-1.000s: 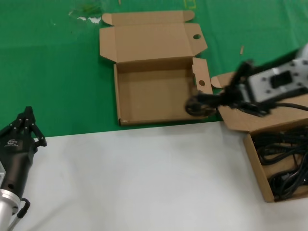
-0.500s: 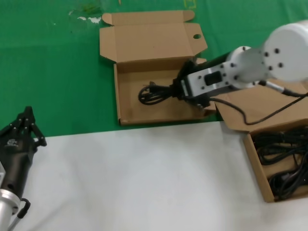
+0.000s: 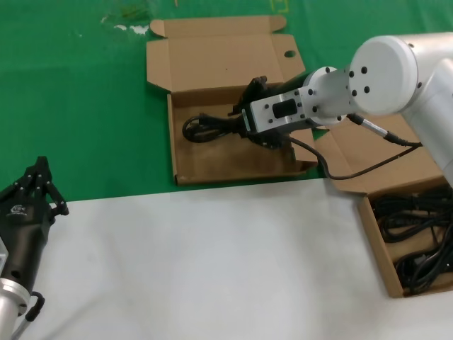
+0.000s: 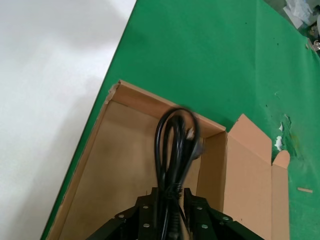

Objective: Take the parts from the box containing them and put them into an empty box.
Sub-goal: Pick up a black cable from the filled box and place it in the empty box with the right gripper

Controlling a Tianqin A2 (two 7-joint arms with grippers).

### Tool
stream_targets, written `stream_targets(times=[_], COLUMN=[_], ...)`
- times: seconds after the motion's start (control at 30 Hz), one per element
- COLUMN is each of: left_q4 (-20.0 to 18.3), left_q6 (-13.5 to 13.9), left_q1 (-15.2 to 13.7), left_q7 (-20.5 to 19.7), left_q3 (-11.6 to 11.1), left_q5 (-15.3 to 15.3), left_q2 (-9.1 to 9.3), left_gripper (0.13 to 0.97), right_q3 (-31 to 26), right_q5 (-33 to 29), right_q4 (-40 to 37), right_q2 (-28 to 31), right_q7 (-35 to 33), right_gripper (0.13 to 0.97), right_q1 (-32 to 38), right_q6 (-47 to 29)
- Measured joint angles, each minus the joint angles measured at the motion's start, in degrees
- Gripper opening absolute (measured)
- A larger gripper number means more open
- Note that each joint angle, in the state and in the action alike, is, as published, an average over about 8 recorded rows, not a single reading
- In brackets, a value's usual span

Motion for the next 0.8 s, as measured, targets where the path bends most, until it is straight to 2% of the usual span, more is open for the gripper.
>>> stream_targets(times=[0.2,0.37,0.5,0.77,0.8], left_q4=[0.0,0.0,0.0,0.0,0.0], left_q6=[0.0,0.0,0.0,0.0,0.0], left_q1=[0.0,0.0,0.0,0.0,0.0], left_q7=[0.0,0.0,0.0,0.0,0.0], left_q3=[0.0,0.0,0.0,0.0,0.0], left_q5=[0.0,0.0,0.0,0.0,0.0], left_q2=[0.0,0.0,0.0,0.0,0.0], left_gripper=[0.14,0.14,0.14,0.14,0.14], right_q3=[0.2,1.7,4.3,10.7,11.2], right_q5=[0.5,1.5,2.5,1.9,1.8], right_q4=[0.1,4.6,11.4,23.6,24.5], right_q2=[0.1,2.1,4.6,7.6,7.7], right_q7=[-0.2,2.6,6.9,14.2,14.8], right_gripper=[0.287,0.35,0.35,0.517,0.517], right_q1=[-0.3,-2.4,-7.1,-19.8,-20.8], right_q6=[1.0,0.8,1.8,8.4,9.0])
